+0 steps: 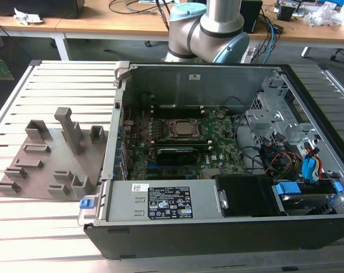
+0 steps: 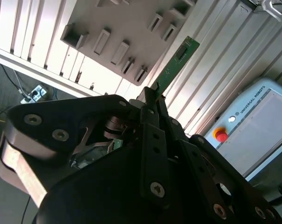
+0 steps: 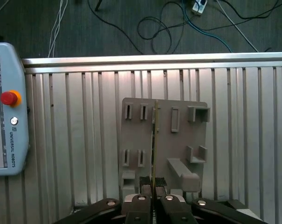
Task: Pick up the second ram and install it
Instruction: 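Pick up the second ram and move it above second insertion slot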
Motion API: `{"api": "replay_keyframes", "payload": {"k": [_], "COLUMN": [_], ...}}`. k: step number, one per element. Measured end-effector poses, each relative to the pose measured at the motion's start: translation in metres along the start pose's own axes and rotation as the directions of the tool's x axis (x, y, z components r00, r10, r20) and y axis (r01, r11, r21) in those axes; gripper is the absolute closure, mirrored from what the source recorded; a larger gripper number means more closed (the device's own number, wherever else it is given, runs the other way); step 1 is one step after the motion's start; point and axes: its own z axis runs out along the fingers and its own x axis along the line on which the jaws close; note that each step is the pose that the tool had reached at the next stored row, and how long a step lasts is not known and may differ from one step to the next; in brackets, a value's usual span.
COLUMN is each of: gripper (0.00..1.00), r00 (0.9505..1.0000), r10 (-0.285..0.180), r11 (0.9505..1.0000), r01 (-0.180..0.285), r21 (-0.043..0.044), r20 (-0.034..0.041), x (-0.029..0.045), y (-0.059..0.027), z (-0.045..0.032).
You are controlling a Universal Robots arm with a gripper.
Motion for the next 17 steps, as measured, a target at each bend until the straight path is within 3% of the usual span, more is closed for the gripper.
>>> {"api": "replay_keyframes", "payload": {"k": [17], "gripper": [0.86], "r00": [1.0], "r10": [0.0], "r11": [1.0], "r01": [0.0], "r21": [0.0], "r20": [-0.0003], "x": [-0.0008], "y": [-0.0004], "z": [-0.0496]}}
